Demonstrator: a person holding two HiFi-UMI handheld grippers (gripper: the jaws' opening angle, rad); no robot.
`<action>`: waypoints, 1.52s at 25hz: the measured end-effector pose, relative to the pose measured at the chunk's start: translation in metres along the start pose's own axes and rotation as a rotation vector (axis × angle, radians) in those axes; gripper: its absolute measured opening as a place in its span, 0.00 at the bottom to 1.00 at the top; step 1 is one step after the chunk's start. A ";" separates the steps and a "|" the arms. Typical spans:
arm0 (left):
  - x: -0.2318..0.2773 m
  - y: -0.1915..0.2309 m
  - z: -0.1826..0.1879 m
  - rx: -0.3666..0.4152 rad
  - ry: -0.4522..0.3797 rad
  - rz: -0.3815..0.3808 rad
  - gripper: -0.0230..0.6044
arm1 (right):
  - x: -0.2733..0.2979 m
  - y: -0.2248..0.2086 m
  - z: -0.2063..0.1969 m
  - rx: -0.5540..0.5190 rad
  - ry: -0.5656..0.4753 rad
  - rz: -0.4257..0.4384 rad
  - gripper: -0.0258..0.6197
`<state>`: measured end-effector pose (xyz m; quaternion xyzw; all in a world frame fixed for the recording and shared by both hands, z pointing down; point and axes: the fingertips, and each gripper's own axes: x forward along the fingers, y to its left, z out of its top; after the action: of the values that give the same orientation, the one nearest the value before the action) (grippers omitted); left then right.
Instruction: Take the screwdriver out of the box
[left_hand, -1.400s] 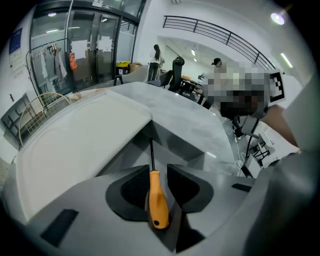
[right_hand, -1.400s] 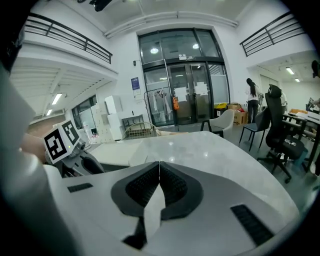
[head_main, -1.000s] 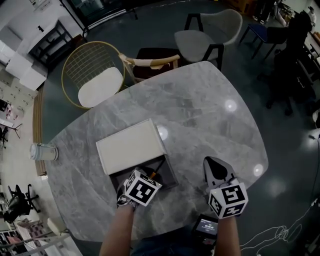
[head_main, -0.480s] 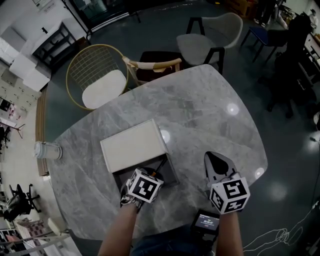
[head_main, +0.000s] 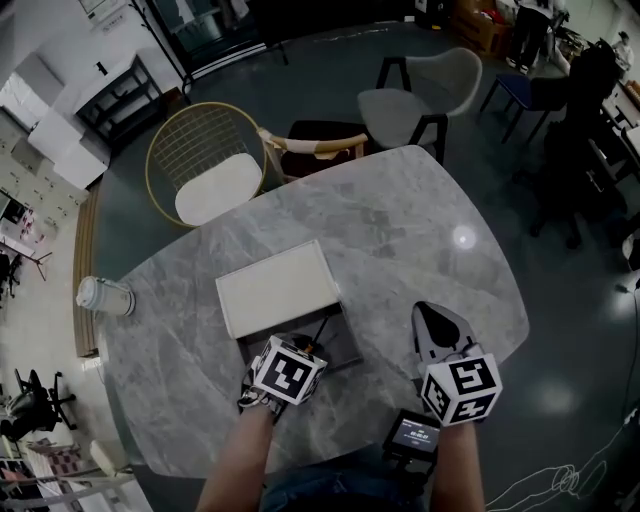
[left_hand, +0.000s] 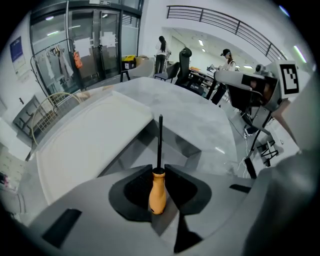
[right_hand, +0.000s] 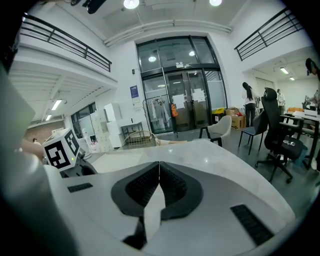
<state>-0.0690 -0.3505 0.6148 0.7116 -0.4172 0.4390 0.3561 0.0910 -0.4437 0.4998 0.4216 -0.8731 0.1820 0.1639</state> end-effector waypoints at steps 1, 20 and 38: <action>-0.003 -0.001 0.002 -0.005 -0.012 -0.004 0.17 | -0.002 0.002 0.003 -0.005 -0.006 -0.001 0.08; -0.054 -0.019 0.051 0.043 -0.235 -0.023 0.17 | -0.045 0.014 0.064 -0.093 -0.139 -0.067 0.08; -0.125 -0.021 0.104 0.005 -0.617 -0.046 0.17 | -0.061 0.031 0.101 -0.190 -0.204 -0.056 0.08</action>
<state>-0.0494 -0.3976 0.4589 0.8215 -0.4882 0.1953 0.2208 0.0886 -0.4302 0.3784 0.4445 -0.8865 0.0502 0.1186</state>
